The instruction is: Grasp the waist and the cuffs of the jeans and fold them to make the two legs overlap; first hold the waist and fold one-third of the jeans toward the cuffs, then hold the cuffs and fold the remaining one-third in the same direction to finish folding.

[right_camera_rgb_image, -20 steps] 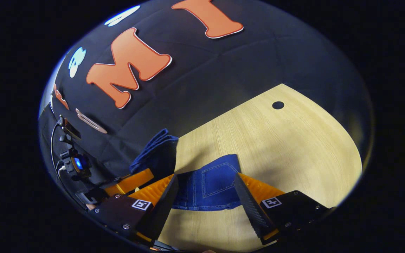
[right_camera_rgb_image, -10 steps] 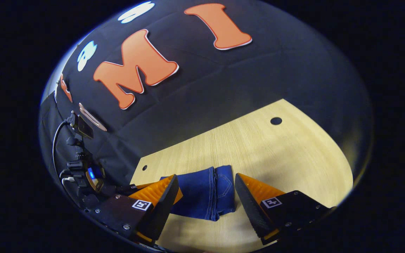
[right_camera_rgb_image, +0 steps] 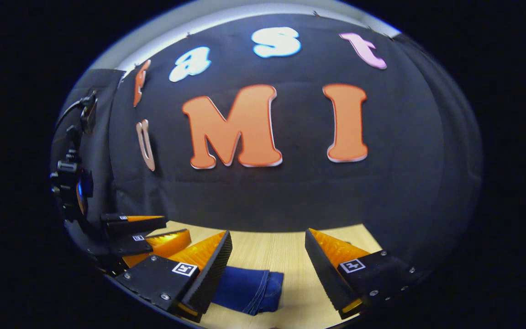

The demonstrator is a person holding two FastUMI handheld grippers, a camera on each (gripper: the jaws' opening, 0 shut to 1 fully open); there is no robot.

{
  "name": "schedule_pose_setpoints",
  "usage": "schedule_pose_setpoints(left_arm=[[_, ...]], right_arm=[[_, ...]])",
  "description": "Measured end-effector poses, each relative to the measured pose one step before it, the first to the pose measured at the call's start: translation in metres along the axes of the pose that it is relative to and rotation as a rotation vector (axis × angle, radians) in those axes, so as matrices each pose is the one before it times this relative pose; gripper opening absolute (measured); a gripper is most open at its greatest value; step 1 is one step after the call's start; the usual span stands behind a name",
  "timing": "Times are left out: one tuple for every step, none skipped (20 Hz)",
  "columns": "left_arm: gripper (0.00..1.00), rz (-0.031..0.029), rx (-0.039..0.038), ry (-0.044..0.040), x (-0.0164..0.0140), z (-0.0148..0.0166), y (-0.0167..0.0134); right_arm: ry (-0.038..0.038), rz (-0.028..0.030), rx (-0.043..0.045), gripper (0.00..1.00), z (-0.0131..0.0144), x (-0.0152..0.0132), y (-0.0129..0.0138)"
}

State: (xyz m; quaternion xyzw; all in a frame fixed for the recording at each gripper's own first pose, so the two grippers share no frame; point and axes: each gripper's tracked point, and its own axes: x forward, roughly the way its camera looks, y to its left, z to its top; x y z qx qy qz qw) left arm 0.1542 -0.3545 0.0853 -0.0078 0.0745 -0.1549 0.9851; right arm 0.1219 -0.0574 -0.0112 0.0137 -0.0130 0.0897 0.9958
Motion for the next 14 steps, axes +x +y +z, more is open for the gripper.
schedule_pose_setpoints(left_arm=[[0.92, 0.02588, 0.00208, -0.03843, -0.01135, 0.01304, 0.00480], [0.92, 0.02015, -0.00786, -0.03620, -0.00851, 0.00924, 0.00468], [0.92, 0.01785, -0.00432, -0.03462, -0.00872, 0.00929, 0.00457], [0.92, 0.02549, -0.00347, -0.02944, -0.00837, 0.00826, 0.00655], [0.92, 0.02354, 0.00230, -0.02669, -0.00855, 0.00770, 0.00470], [0.92, 0.03024, 0.00240, -0.02303, -0.00876, 0.00683, 0.00628], [0.92, 0.01495, 0.00084, -0.01190, -0.00429, 0.00166, 0.00154], [0.92, 0.00832, -0.00390, -0.00229, -0.00599, 0.00242, 0.00161], [0.92, -0.00325, -0.00919, 0.00247, -0.00338, 0.00086, -0.00160], [0.92, 0.00127, -0.00257, 0.00562, -0.00109, -0.00013, -0.00044], [0.92, 0.00831, -0.00276, -0.00206, 0.00019, 0.00184, 0.00177], [0.92, 0.00133, -0.00035, -0.00391, 0.00318, -0.00315, 0.00082], [0.92, -0.00246, 0.00492, -0.00429, -0.00115, 0.00108, -0.00069], [0.92, -0.00300, 0.00548, -0.01378, -0.00020, -0.00019, 0.00067]], right_arm=[[-0.04231, 0.00550, -0.02810, 0.97, 0.01238, -0.00313, 0.00648], [-0.03464, 0.01079, -0.02151, 0.97, 0.00858, -0.00598, 0.00730], [-0.02894, 0.01405, -0.01177, 0.97, 0.00765, -0.00637, 0.00665], [-0.02637, 0.01614, -0.00475, 0.98, 0.00827, -0.00875, 0.00679], [-0.02236, 0.01306, 0.00250, 0.97, 0.00785, -0.00859, 0.00551], [-0.01623, 0.01332, 0.00276, 0.97, 0.00717, -0.00697, 0.00106], [-0.00826, 0.00536, 0.00158, 0.97, 0.00392, -0.00702, 0.00068], [0.00786, 0.00553, 0.00111, 0.97, -0.00022, -0.00314, 0.00024], [0.01275, 0.00234, 0.00100, 0.97, -0.00174, -0.00506, 0.00076], [0.01031, 0.00146, -0.00308, 0.97, -0.00313, -0.00370, 0.00279], [0.00346, -0.01289, -0.00538, 0.97, -0.00187, -0.00606, 0.00165], [0.00816, -0.02557, -0.00509, 0.98, -0.00287, -0.00548, 0.00000], [0.01341, -0.03274, 0.00295, 0.98, -0.00297, 0.00427, -0.00169], [0.00876, -0.02192, 0.01002, 0.98, -0.00348, -0.00238, -0.00121]])
